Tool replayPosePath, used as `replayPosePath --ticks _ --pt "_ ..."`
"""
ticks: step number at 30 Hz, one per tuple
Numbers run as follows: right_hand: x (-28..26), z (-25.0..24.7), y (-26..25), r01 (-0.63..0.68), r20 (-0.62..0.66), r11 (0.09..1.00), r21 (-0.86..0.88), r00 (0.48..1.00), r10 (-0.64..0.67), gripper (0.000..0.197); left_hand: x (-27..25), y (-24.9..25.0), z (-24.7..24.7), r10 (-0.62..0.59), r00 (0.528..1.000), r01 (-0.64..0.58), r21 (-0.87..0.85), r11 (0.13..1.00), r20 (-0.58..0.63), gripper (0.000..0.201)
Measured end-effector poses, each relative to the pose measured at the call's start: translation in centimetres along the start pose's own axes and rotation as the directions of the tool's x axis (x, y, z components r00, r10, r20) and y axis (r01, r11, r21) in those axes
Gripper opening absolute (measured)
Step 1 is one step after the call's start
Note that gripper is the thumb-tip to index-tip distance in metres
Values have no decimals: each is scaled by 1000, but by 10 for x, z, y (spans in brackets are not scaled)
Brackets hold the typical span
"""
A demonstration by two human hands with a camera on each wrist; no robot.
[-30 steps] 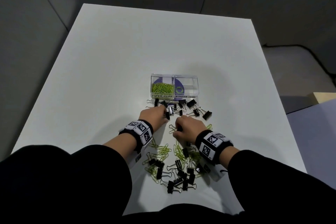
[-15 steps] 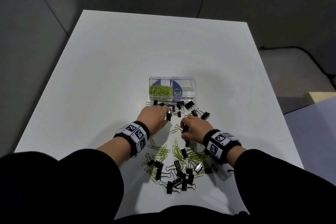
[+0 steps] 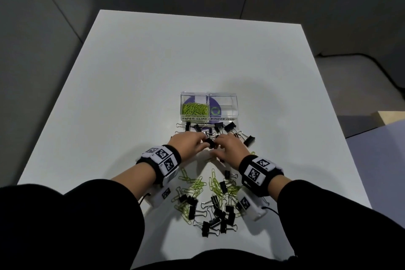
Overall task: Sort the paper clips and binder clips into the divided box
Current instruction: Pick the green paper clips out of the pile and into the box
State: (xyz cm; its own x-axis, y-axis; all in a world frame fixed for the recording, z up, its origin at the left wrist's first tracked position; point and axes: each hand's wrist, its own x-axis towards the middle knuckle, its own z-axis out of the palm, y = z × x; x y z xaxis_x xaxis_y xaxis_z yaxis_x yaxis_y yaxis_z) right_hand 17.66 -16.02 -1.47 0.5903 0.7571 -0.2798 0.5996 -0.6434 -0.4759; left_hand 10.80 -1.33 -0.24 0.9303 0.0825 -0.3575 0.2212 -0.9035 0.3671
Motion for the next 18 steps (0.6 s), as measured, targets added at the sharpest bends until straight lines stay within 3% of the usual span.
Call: replayPosePath --ticks 5,18 --pt "-3 -6 0 -72 5 967 243 997 73 21 1 -6 2 -8 1000 9 -30 1000 29 33" --pt "-3 -4 -3 -188 30 893 409 981 193 18 4 -8 5 -24 998 31 -119 992 58 30"
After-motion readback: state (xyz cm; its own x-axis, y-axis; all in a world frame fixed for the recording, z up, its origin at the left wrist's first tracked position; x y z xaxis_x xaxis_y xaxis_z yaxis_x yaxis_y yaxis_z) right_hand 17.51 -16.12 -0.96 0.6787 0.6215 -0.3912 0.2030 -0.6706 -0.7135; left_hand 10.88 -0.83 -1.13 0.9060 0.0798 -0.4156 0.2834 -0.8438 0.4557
